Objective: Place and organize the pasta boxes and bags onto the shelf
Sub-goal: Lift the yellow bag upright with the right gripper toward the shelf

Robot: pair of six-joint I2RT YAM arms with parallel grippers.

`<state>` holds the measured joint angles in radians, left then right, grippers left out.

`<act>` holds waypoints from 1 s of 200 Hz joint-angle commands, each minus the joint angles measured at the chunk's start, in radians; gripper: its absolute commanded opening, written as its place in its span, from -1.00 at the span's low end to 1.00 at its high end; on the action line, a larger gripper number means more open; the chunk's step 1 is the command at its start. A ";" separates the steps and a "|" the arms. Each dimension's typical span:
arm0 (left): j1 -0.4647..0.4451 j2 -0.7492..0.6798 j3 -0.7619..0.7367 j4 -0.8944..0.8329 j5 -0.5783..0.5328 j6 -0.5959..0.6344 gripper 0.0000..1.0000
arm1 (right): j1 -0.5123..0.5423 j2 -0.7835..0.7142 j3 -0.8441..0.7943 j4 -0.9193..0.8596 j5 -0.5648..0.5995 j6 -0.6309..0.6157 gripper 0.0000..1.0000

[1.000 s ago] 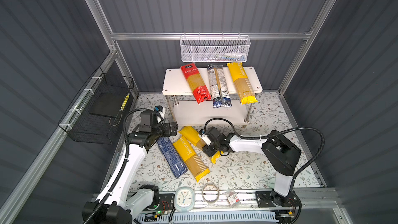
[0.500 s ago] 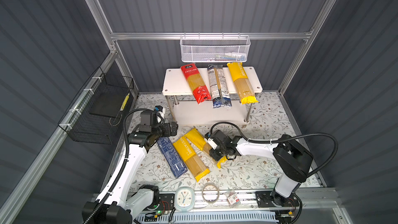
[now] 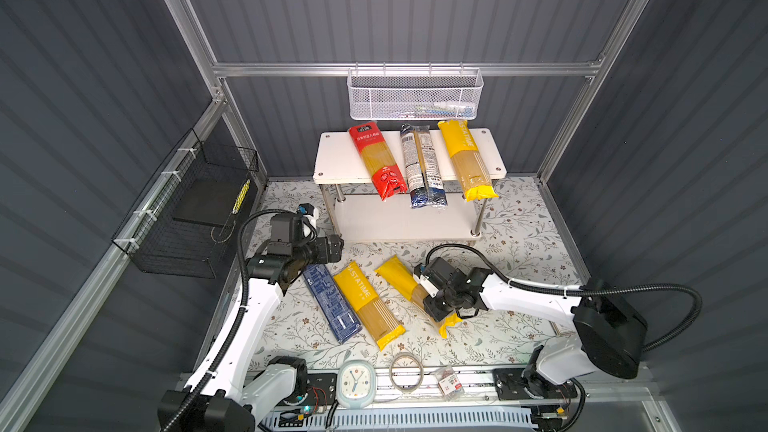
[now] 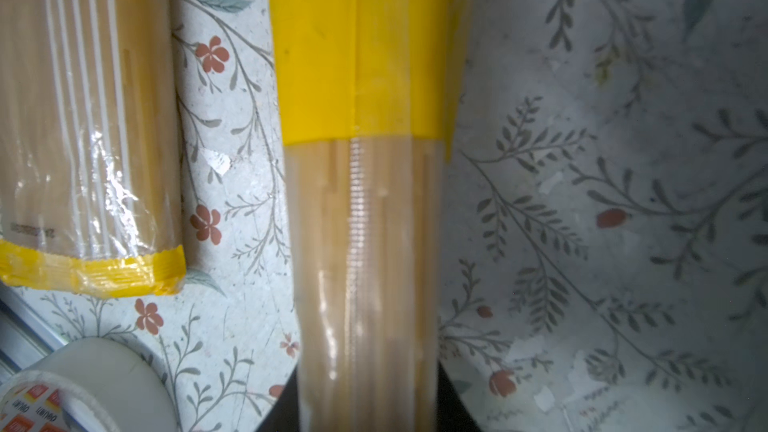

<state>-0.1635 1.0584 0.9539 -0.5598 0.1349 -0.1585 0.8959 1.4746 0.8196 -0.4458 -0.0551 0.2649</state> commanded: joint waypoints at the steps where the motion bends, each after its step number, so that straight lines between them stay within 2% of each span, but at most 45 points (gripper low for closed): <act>1: 0.005 -0.018 -0.006 -0.013 0.011 0.017 0.99 | -0.017 -0.087 -0.002 -0.005 0.029 0.046 -0.82; 52: 0.006 -0.022 -0.006 -0.011 0.012 0.016 1.00 | -0.083 -0.254 -0.025 -0.042 0.041 0.077 -0.84; 137: 0.005 -0.016 -0.007 -0.011 0.012 0.016 1.00 | -0.166 -0.416 -0.002 -0.111 0.060 0.090 -0.85; 187: 0.006 -0.013 -0.005 -0.013 0.014 0.017 1.00 | -0.236 -0.361 0.077 -0.079 0.147 0.081 -0.83; 200: 0.005 -0.013 -0.005 -0.013 0.014 0.017 1.00 | -0.255 -0.300 0.100 -0.048 0.155 0.074 -0.83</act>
<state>-0.1635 1.0531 0.9539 -0.5598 0.1349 -0.1585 0.6689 1.1297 0.8295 -0.6346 0.0422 0.3519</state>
